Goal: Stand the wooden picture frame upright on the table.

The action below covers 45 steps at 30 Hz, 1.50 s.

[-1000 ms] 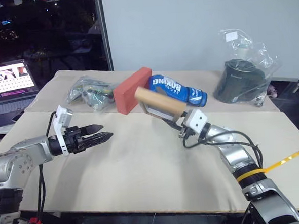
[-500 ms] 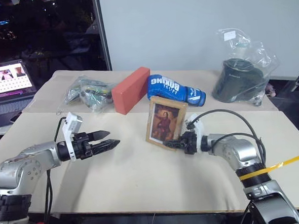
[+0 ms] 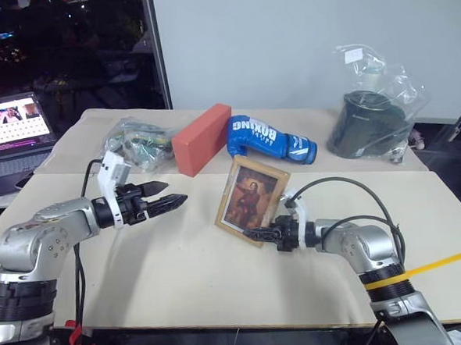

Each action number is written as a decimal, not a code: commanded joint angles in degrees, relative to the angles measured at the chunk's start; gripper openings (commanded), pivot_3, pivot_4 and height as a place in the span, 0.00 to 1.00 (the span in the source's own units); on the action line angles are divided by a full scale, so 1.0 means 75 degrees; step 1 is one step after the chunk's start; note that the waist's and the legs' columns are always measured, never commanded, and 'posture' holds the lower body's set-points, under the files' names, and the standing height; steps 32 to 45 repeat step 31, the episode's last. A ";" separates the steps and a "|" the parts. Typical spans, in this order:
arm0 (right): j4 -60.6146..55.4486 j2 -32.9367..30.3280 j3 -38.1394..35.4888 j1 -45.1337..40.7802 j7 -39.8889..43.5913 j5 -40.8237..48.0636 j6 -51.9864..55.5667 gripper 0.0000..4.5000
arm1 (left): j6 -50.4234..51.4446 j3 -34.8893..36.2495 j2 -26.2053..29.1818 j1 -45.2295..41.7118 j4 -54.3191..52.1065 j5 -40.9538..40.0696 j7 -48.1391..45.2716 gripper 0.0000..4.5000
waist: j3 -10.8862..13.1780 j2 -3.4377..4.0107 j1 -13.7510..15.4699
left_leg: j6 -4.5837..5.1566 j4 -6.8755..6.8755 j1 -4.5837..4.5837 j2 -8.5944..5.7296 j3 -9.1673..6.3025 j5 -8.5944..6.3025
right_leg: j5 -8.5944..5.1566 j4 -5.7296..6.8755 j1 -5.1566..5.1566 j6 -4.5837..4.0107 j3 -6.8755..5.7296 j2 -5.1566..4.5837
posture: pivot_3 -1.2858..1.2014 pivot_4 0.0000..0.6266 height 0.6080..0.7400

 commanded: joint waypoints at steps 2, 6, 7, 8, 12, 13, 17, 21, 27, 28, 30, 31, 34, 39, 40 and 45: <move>-0.0612 -0.0242 -0.0171 0.0375 0.0154 0.0223 0.0202 0.64 | -0.0148 -0.0140 0.0017 -0.0177 0.0040 0.0304 -0.0252 1.00 | 0.0000 0.0000 0.0017 | 0.0000 0.0001 -0.0001 -0.0001 -0.0002 0.0000 | 0.0000 -0.0004 0.0004 0.0001 -0.0002 -0.0001 | 0.52 0.24 0.90; -0.1258 -0.0431 -0.0692 0.0880 0.0075 0.0572 0.0360 0.94 | -0.0650 -0.0307 -0.0029 -0.0066 -0.0011 0.0729 -0.0501 1.00 | 0.0000 0.0000 0.0026 | 0.0000 0.0003 -0.0001 -0.0002 -0.0005 0.0000 | -0.0002 -0.0003 0.0004 0.0004 -0.0003 -0.0001 | 0.52 0.24 0.90; -0.1505 -0.0538 -0.0925 0.1117 0.0061 0.0750 0.0448 0.99 | -0.0795 -0.0307 -0.0071 0.0027 -0.0116 0.0739 -0.0620 1.00 | 0.0000 0.0000 0.0027 | 0.0000 0.0003 -0.0001 -0.0002 -0.0005 0.0000 | -0.0003 -0.0003 0.0006 0.0004 -0.0004 -0.0001 | 0.52 0.24 0.90; -0.1735 -0.0687 -0.1104 0.1363 0.0105 0.0865 0.0483 0.99 | -0.0929 -0.0299 -0.0103 0.0138 -0.0255 0.0728 -0.0748 1.00 | 0.0000 0.0000 0.0035 | 0.0000 0.0003 -0.0001 -0.0002 -0.0004 0.0000 | -0.0002 -0.0004 0.0006 0.0004 -0.0004 -0.0001 | 0.52 0.24 0.90; -0.2348 -0.1368 -0.1551 0.2321 0.0466 0.1084 0.0331 0.99 | -0.1167 -0.0247 -0.0140 0.0612 -0.0738 0.0642 -0.1083 1.00 | 0.0000 0.0000 0.0039 | 0.0000 0.0001 -0.0001 -0.0004 -0.0004 -0.0001 | -0.0003 -0.0009 0.0013 0.0003 -0.0004 -0.0004 | 0.52 0.24 0.90; -0.2601 -0.1711 -0.1695 0.2751 0.0848 0.1144 0.0170 0.99 | -0.1314 -0.0246 -0.0147 0.0834 -0.0854 0.0731 -0.1107 1.00 | 0.0000 0.0001 0.0036 | 0.0000 0.0004 0.0001 -0.0004 -0.0007 -0.0001 | -0.0004 -0.0007 0.0012 0.0004 -0.0004 -0.0003 | 0.52 0.24 0.90; -0.3276 -0.2400 -0.2576 0.3509 0.1286 0.1074 -0.0842 0.99 | -0.1999 -0.1036 0.0353 0.1914 -0.0818 0.2050 -0.1146 1.00 | -0.0001 0.0004 -0.0043 | 0.0001 0.0003 0.0019 -0.0005 -0.0005 -0.0002 | -0.0024 -0.0013 0.0030 0.0030 -0.0001 -0.0005 | 0.52 0.24 0.90; -0.3297 -0.2325 -0.2860 0.3475 0.0701 0.0237 -0.2190 0.99 | -0.2460 -0.0650 -0.0400 0.2165 -0.0689 0.1988 -0.0670 1.00 | 0.0002 0.0000 -0.0123 | 0.0005 0.0007 0.0051 -0.0005 -0.0008 -0.0002 | -0.0026 -0.0010 0.0048 0.0041 0.0004 -0.0002 | 0.52 0.24 0.90; -0.3721 -0.1824 -0.3226 0.4117 0.0071 0.0369 -0.2533 0.99 | -0.2611 -0.0353 -0.0651 0.2772 -0.0998 0.2039 -0.0510 1.00 | 0.0000 -0.0001 -0.0058 | 0.0011 0.0012 0.0048 -0.0008 -0.0013 0.0001 | -0.0034 -0.0020 0.0069 0.0044 0.0000 -0.0008 | 0.52 0.24 0.90; -0.3690 -0.1790 -0.3196 0.4138 0.0010 0.0320 -0.2592 0.99 | -0.2560 -0.0374 -0.0643 0.2775 -0.0957 0.2070 -0.0471 1.00 | 0.0000 -0.0001 -0.0049 | 0.0011 0.0008 0.0045 -0.0009 -0.0013 0.0000 | -0.0034 -0.0019 0.0065 0.0041 -0.0001 -0.0008 | 0.52 0.24 0.90; -0.3535 -0.1693 -0.3155 0.4124 -0.0128 0.0267 -0.2715 0.99 | -0.2507 -0.0429 -0.0653 0.2739 -0.0862 0.2154 -0.0363 1.00 | 0.0000 -0.0001 -0.0037 | 0.0012 0.0005 0.0044 -0.0009 -0.0013 0.0000 | -0.0035 -0.0019 0.0063 0.0040 -0.0001 -0.0008 | 0.52 0.24 0.90; -0.3467 -0.1674 -0.3109 0.4131 -0.0151 0.0247 -0.2772 0.99 | -0.2249 -0.0500 -0.0559 0.2703 -0.0852 0.2054 -0.0468 1.00 | 0.0000 -0.0001 -0.0037 | 0.0012 0.0006 0.0044 -0.0009 -0.0013 0.0000 | -0.0035 -0.0018 0.0063 0.0041 -0.0001 -0.0008 | 0.52 0.24 0.90; -0.3467 -0.1674 -0.3109 0.4131 -0.0151 0.0247 -0.2772 0.99 | -0.2249 -0.0500 -0.0559 0.2703 -0.0852 0.2054 -0.0468 1.00 | 0.0000 -0.0001 -0.0037 | 0.0012 0.0006 0.0044 -0.0009 -0.0013 0.0000 | -0.0035 -0.0018 0.0063 0.0041 -0.0001 -0.0008 | 0.52 0.24 0.90; -0.3467 -0.1674 -0.3109 0.4131 -0.0151 0.0247 -0.2772 0.99 | -0.2249 -0.0500 -0.0559 0.2703 -0.0852 0.2054 -0.0468 1.00 | 0.0000 -0.0001 -0.0037 | 0.0012 0.0006 0.0044 -0.0009 -0.0013 0.0000 | -0.0035 -0.0018 0.0063 0.0041 -0.0001 -0.0008 | 0.52 0.24 0.90; -0.3467 -0.1674 -0.3109 0.4131 -0.0151 0.0247 -0.2772 0.99 | -0.2249 -0.0500 -0.0559 0.2703 -0.0852 0.2054 -0.0468 1.00 | 0.0000 -0.0001 -0.0037 | 0.0012 0.0006 0.0044 -0.0009 -0.0013 0.0000 | -0.0035 -0.0018 0.0063 0.0041 -0.0001 -0.0008 | 0.52 0.24 0.90; -0.3467 -0.1674 -0.3109 0.4131 -0.0151 0.0247 -0.2772 0.99 | -0.2249 -0.0500 -0.0559 0.2703 -0.0852 0.2054 -0.0468 1.00 | 0.0000 -0.0001 -0.0037 | 0.0012 0.0006 0.0044 -0.0009 -0.0013 0.0000 | -0.0035 -0.0018 0.0063 0.0041 -0.0001 -0.0008 | 0.52 0.24 0.90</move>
